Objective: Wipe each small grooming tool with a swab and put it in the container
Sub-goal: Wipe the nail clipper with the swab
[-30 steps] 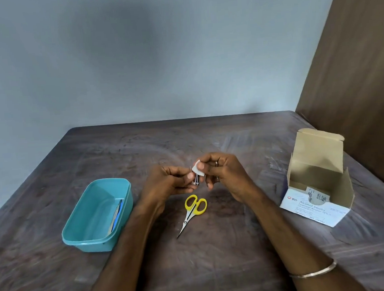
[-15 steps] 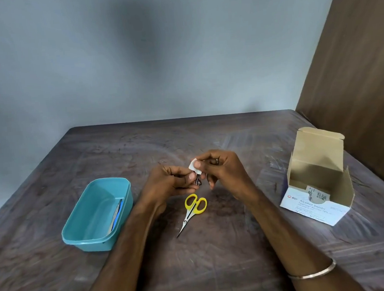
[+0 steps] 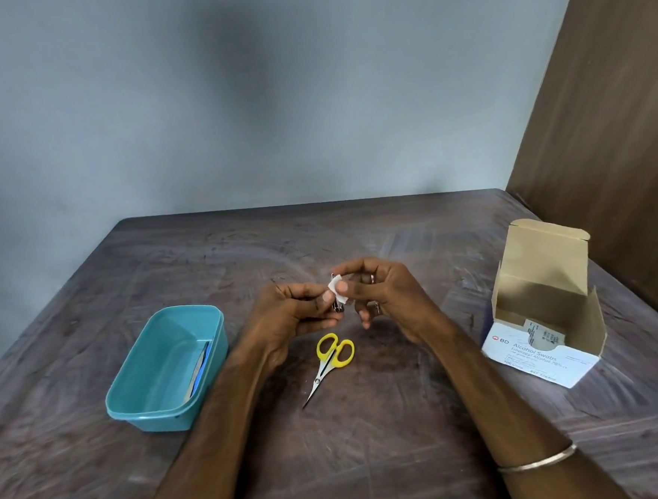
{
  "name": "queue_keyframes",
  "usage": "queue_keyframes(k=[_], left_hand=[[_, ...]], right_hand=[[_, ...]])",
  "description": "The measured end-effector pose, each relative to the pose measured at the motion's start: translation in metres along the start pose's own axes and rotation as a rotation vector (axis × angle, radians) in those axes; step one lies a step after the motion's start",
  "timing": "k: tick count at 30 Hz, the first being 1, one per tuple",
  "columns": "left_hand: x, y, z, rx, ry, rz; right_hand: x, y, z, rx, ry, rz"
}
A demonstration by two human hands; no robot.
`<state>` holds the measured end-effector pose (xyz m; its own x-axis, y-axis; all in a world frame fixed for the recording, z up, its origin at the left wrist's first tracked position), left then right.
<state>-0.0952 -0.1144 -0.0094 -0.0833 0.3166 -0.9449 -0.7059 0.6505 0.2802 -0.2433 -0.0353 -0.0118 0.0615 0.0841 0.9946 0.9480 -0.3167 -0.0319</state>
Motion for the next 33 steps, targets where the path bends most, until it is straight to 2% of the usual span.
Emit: queue_keyframes(k=[10,22,29,33], left_hand=[[0.0024,0.0032,0.0009,0.010,-0.046,0.000],[0.0009,0.0023,0.0027,-0.020,-0.015,0.020],[0.0014,0.0008,0.0015,-0.029,-0.024,0.043],[0.0022,-0.0007,0.0008,-0.018,-0.017,0.021]], right_hand=[[-0.0006,0.0030,0.0007,-0.005,-0.019,0.050],[-0.0015,0.0031,0.0020,0.076,0.012,-0.016],[-0.0011,0.0057,0.0021,0.040,0.010,-0.044],[-0.0002,0.0041,0.0035,0.075,0.004,-0.047]])
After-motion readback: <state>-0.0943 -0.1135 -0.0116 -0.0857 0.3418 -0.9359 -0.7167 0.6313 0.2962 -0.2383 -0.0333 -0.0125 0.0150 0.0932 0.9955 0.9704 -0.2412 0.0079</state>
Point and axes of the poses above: each hand's wrist, its own z-axis away from the middle knuckle, its own y-axis out of the palm, x = y × z, the point moved 3 cm from there along -z, towards the middle knuckle, and after that the axes turned 5 degrees about z, right-handed, at the moved point
